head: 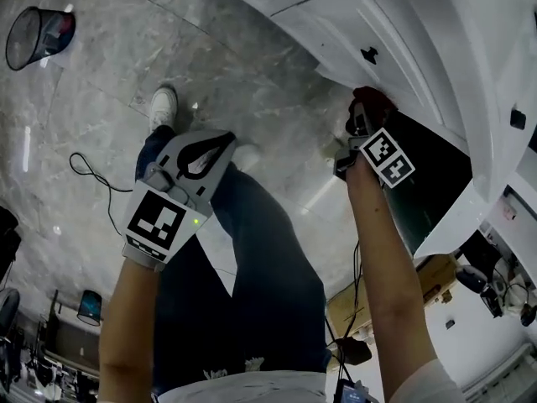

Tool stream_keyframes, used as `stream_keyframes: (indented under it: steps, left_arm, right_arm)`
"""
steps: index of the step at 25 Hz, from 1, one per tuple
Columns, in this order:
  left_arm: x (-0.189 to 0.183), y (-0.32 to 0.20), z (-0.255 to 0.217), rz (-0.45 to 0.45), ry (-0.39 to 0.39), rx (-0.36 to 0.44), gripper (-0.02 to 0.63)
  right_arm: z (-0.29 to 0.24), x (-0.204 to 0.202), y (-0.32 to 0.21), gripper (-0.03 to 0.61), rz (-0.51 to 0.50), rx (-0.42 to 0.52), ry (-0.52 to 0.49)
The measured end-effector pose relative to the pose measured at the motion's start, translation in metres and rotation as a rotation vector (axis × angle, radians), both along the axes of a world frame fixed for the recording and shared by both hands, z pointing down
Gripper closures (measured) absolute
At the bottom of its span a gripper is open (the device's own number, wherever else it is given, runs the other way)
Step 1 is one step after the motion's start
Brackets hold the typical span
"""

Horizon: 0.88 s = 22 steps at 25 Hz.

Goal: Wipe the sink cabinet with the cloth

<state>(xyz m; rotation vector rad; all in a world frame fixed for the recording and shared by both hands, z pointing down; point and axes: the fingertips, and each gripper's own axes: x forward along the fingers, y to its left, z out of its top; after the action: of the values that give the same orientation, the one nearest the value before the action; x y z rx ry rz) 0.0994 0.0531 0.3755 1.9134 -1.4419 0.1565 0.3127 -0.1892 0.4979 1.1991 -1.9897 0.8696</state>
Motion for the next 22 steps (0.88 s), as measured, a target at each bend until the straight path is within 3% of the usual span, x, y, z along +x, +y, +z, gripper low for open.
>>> stream_keyframes:
  steps: [10,22]
  left_arm:
    - [-0.01,-0.007,0.018,-0.118,0.038,-0.005,0.603]
    - [-0.007,0.001,0.07,-0.099,0.037,-0.03,0.603]
  right_arm:
    - [0.032,0.015,-0.046,0.44,0.002,-0.004,0.099]
    - [0.082,0.023,-0.054,0.449,0.02,0.003,0.07]
